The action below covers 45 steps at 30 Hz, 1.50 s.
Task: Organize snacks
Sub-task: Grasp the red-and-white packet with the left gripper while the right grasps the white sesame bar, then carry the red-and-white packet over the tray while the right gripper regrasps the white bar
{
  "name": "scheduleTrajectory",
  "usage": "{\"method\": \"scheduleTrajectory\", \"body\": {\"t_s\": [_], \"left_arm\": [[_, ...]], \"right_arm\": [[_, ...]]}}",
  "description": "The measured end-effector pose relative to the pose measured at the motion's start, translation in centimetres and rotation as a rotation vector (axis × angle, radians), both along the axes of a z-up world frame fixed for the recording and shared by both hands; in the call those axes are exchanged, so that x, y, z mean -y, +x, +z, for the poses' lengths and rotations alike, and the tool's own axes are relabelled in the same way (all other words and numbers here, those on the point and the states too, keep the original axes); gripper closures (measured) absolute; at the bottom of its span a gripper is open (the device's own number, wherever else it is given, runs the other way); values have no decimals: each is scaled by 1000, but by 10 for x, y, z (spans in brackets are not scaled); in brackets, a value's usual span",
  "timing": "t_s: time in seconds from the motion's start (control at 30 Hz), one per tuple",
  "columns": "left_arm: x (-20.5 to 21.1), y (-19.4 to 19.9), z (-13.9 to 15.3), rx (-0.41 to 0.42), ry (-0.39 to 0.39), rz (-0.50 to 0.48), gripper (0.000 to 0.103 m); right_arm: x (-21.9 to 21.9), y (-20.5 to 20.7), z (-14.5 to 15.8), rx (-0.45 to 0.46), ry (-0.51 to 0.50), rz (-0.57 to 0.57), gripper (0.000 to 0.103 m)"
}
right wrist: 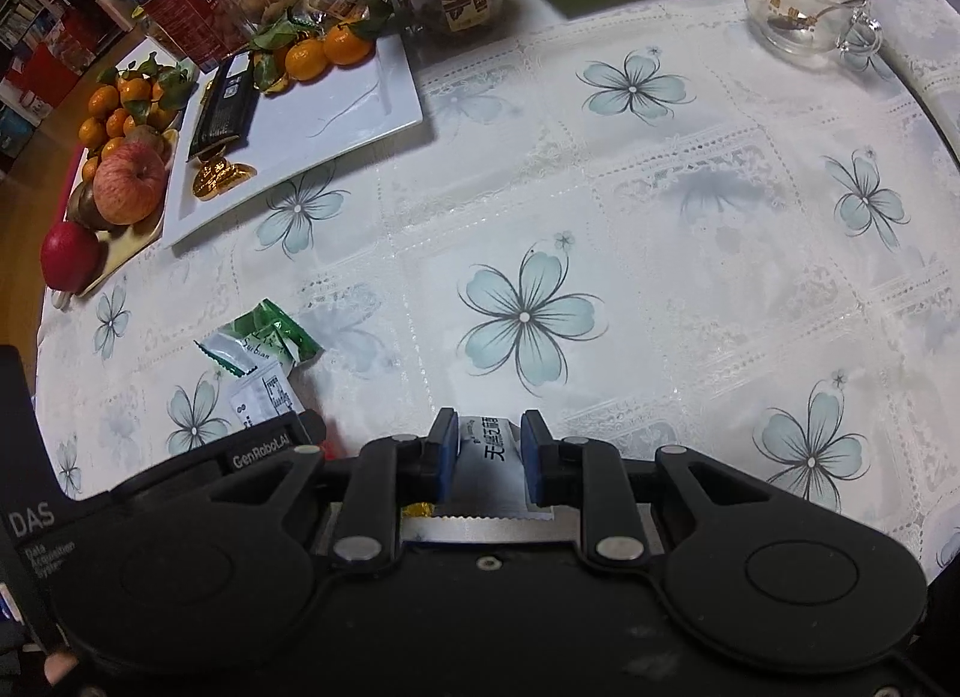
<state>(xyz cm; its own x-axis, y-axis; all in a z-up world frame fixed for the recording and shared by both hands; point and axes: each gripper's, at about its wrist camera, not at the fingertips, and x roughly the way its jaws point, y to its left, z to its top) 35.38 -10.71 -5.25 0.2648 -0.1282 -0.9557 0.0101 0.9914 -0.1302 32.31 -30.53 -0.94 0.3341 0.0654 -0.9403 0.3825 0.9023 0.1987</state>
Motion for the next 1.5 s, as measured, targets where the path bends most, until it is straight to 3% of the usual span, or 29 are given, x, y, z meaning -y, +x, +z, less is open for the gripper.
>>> {"method": "scheduleTrajectory", "body": {"t_s": [0.33, 0.47, 0.73, 0.97, 1.23, 1.5], "left_arm": [[5, 8, -4, -13, 35, 2, 57], [-1, 9, -3, -19, 6, 12, 61], [-18, -9, 37, 51, -59, 12, 61], [-42, -57, 74, 125, -100, -14, 61], [-71, -139, 98, 172, -155, -30, 61], [-87, -212, 98, 129, -79, -56, 61]], "right_arm": [[1, 3, -6, -32, 11, -6, 79], [1, 2, -5, -29, 6, 1, 79], [7, -6, 5, 37, 35, 0, 79], [6, -25, 26, 176, 80, 45, 79], [-18, -77, 65, 422, 40, 136, 79], [-42, -171, 67, 499, 61, 170, 79]]}}
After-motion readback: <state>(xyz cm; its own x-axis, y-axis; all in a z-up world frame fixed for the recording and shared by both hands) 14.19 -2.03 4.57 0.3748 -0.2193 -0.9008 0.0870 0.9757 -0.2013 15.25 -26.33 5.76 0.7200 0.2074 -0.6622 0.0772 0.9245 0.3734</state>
